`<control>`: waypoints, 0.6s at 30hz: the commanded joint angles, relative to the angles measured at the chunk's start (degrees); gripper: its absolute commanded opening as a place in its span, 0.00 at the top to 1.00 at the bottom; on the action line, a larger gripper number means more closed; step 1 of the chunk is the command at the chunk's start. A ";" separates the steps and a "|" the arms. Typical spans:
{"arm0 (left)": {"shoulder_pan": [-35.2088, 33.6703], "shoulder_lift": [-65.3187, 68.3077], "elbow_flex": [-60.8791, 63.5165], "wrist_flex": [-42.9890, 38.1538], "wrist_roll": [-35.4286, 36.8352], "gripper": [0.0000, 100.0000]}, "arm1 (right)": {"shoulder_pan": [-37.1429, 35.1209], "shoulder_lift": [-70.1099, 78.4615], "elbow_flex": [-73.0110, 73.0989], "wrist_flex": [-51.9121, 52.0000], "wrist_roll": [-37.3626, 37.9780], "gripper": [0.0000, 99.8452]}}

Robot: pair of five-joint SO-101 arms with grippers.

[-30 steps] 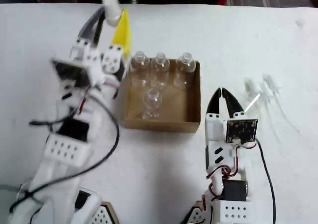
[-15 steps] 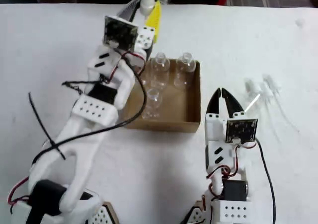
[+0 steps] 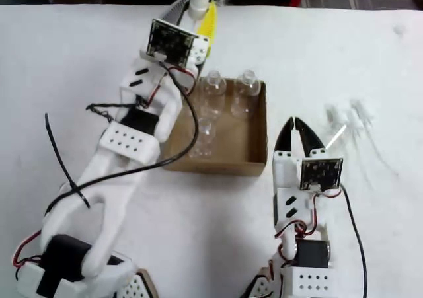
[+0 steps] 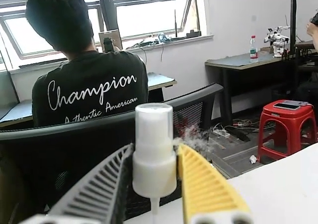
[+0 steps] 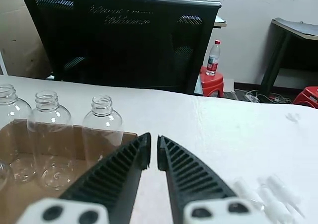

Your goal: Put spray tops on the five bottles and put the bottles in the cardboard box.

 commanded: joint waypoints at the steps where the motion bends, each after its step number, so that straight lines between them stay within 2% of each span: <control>1: -0.84 -0.22 -2.64 -1.23 -0.26 0.98 | 0.40 -0.31 0.44 -0.22 0.53 0.98; 18: -3.03 -0.13 0.44 -1.49 -0.53 0.98 | 0.40 -0.31 0.44 -0.22 0.53 0.98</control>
